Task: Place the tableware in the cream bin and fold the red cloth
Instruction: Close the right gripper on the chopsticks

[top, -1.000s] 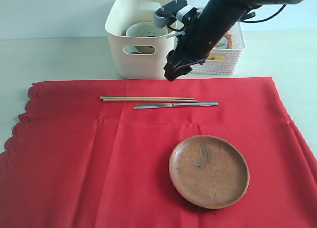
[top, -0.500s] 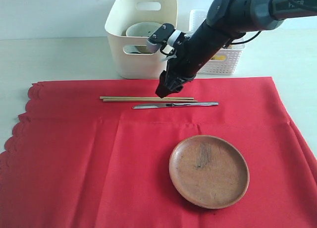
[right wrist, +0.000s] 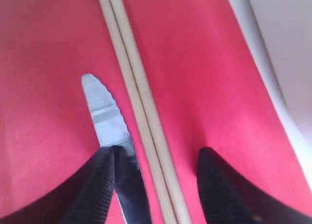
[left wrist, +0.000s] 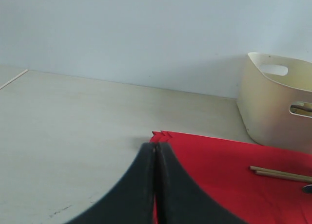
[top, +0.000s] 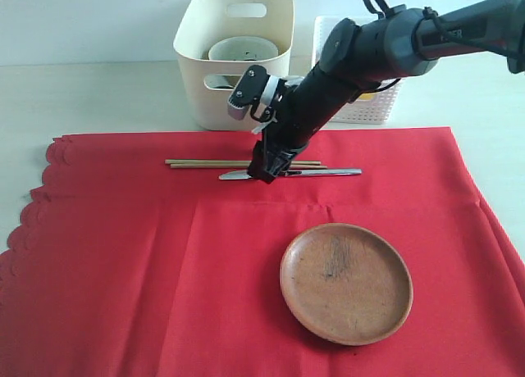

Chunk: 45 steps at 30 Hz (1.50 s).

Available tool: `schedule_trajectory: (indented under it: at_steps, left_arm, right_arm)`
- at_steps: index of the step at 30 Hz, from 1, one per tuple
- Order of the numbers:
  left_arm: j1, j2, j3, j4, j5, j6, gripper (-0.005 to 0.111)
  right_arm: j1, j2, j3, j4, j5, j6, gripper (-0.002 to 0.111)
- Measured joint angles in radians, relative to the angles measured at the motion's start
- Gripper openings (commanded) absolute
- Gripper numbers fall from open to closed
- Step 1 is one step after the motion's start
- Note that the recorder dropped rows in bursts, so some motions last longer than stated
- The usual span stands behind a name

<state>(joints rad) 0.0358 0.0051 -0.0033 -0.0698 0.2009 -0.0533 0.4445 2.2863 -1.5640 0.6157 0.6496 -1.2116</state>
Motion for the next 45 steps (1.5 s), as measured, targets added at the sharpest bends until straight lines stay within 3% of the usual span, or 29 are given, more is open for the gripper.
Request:
schedule_trajectory:
  at_steps: [11,18,25,35,45]
  left_arm:
    - [0.000,0.000,0.000,0.000,0.000,0.000,0.000]
    - [0.000,0.000,0.000,0.000,0.000,0.000,0.000]
    - [0.000,0.000,0.000,0.000,0.000,0.000,0.000]
    - [0.000,0.000,0.000,0.000,0.000,0.000,0.000]
    - [0.000,0.000,0.000,0.000,0.000,0.000,0.000]
  right_arm:
    - [0.012,0.018,-0.007,-0.028,-0.009,0.016,0.036]
    - [0.017,0.019,-0.011,-0.036,0.015,0.020,0.013]
    - [0.017,0.015,-0.011,-0.044,0.028,0.022,0.002]
    - [0.017,0.010,-0.011,-0.065,0.040,0.043,0.004]
    - [0.017,0.009,-0.011,-0.071,0.059,0.107,0.046]
